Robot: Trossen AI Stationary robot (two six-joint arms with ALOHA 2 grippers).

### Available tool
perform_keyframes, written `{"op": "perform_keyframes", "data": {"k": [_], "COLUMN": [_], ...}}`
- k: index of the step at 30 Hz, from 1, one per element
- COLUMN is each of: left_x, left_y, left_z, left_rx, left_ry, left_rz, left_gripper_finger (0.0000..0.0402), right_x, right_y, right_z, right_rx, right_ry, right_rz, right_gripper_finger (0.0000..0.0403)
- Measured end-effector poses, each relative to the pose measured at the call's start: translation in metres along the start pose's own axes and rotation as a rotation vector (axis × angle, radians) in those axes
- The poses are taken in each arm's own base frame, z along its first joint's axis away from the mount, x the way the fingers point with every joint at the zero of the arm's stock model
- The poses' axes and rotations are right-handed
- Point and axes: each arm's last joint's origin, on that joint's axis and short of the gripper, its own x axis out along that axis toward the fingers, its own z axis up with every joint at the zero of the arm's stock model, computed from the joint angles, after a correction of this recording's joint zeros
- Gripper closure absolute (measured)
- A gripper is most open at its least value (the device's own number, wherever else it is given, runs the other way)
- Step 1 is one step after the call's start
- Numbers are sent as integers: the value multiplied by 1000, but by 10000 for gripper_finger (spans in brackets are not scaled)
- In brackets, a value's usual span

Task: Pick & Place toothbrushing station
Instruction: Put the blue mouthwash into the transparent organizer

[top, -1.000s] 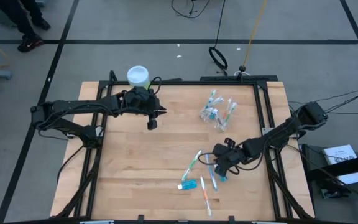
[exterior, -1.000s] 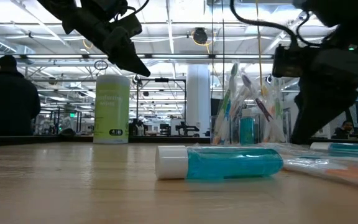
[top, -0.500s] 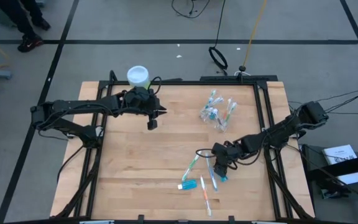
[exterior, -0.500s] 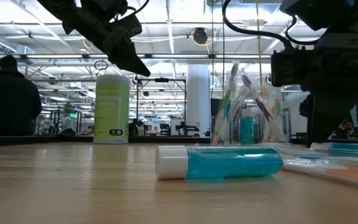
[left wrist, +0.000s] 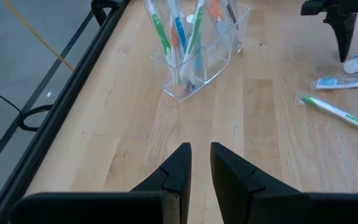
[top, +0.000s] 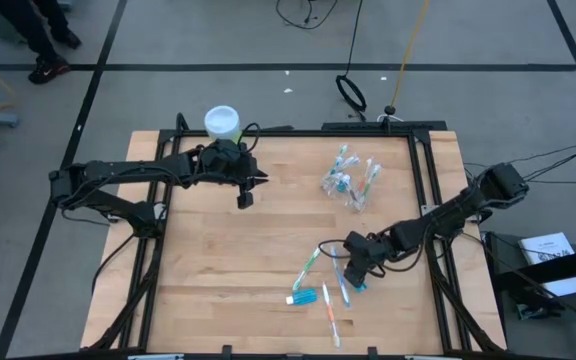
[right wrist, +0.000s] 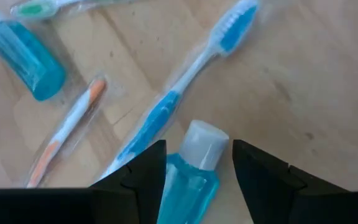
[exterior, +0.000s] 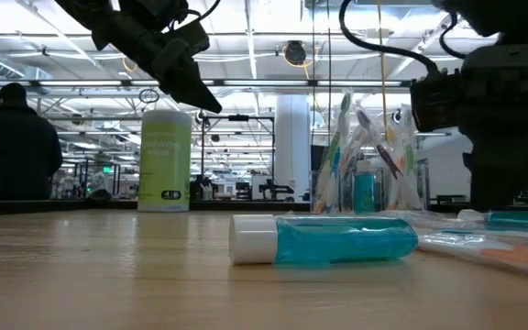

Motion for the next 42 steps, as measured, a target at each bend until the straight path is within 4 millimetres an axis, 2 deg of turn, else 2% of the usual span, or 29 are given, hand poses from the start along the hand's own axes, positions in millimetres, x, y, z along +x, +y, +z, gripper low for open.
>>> {"op": "perform_keyframes", "data": {"k": [10,19,24,29,38,42], "left_x": [0,0,0,0,0,0], "left_y": [0,0,0,0,0,0], "left_z": [0,0,0,0,0,0], "left_rx": [-2,-2,-2,-2,0,1], "left_ry": [0,0,1,1,0,-1], "left_rz": [0,1,1,1,2,3], "left_gripper_finger": [334,334,334,334,334,334], "right_x": [2,12,15,15,15,15], "right_y": [-1,-23,-29,-26,-19,-21], "right_z": [-4,-18,-20,-19,-14,-10], "right_rx": [57,111,122,124,-55,-239], "right_ry": [-52,-59,-58,-60,-113,-137], "right_rz": [-4,-5,-3,35,111,94], "right_gripper_finger": [228,241,286,339,397,393]}}
